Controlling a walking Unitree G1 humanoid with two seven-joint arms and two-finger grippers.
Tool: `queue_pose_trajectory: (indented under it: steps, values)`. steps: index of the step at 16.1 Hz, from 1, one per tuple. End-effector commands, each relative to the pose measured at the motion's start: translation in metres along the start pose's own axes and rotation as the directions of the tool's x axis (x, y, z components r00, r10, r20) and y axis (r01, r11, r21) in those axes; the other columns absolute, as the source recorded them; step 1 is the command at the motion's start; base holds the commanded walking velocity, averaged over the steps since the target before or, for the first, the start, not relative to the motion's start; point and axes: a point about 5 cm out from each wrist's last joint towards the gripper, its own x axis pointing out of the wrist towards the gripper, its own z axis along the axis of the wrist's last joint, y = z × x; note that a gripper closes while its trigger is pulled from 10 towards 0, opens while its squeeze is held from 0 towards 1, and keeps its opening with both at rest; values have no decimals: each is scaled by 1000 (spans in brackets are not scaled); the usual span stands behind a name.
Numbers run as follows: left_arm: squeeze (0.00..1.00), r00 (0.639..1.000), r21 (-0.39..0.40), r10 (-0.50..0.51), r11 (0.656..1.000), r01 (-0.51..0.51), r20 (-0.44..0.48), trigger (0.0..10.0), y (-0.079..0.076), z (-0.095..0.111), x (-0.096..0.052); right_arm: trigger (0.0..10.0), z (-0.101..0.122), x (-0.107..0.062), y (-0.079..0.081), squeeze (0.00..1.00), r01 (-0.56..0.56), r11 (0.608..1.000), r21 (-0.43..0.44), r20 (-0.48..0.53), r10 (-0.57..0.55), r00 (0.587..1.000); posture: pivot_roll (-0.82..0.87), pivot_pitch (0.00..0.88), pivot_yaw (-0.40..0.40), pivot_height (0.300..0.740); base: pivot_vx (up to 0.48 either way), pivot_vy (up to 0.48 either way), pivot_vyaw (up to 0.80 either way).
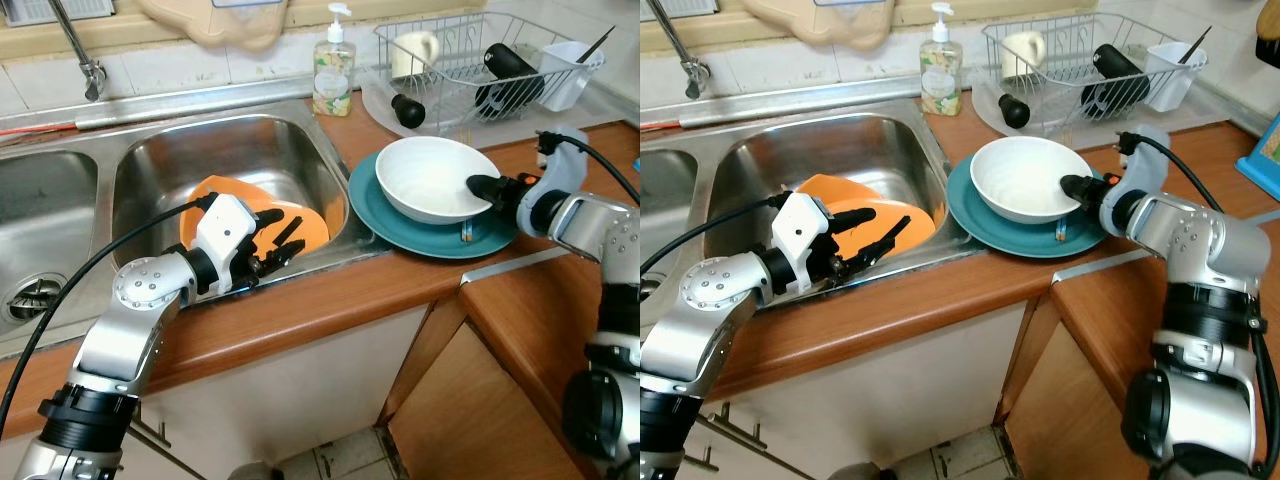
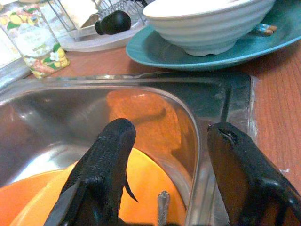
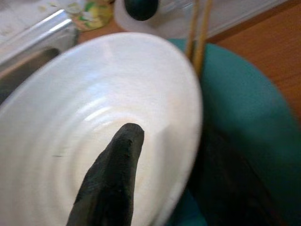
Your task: Kitchen organization
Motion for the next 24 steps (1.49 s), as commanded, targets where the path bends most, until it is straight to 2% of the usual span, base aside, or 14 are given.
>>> queue_pose_trajectory:
  steps: [1,2,7,15,17,18,19,20,21,22,23,24]
  values:
    - [0,1000,8,-6,1000,6,0,10000,-1,3,-1,353,5,0,3,0,-41,999,20,-2,41,999,-84,0,27,740,0,0,0]
    - [0,1000,9,-7,1000,7,-2,10000,-1,3,-1,0,4,3,1,0,-46,998,31,-17,47,999,-85,0,30,740,0,0,0]
    - [0,1000,14,-4,1000,4,-9,10000,-2,2,-2,0,5,9,-2,0,-56,998,36,-36,57,998,-84,0,27,740,0,0,0]
    - [0,1000,26,0,1000,0,-4,10000,0,4,3,0,14,8,2,0,-93,995,43,16,92,996,-85,0,29,740,0,0,0]
    - [0,999,-25,38,999,-37,25,10000,3,8,8,0,32,-1,22,0,-147,985,-94,174,162,971,-79,0,26,740,0,0,0]
    - [851,998,-54,43,998,-40,44,10000,3,11,10,0,37,-5,29,0,-154,975,-162,241,190,952,-76,0,29,740,0,0,0]
    - [1000,998,-61,43,997,-39,52,10000,3,12,10,0,39,-7,32,0,-152,970,-191,265,200,943,-76,0,29,740,0,0,0]
    - [1000,995,-92,61,994,-53,85,10000,3,15,11,0,38,-12,42,0,-130,941,-314,306,230,924,-77,0,35,740,0,0,0]
    - [647,991,-133,75,989,-60,114,10000,3,18,12,0,35,-18,53,0,-120,908,-403,338,269,902,-77,0,40,740,0,0,0]
    - [0,986,-178,85,982,-59,141,10000,3,20,12,0,31,-21,61,0,-100,883,-458,344,280,896,-79,0,43,740,0,0,0]
    - [0,983,-206,87,977,-53,159,10000,3,22,12,0,28,-23,66,0,-77,859,-506,348,285,893,-79,0,45,740,0,0,0]
    - [0,978,-247,89,968,-40,187,10000,3,25,12,0,22,-26,76,0,-49,810,-585,353,309,883,-81,0,49,740,0,0,0]
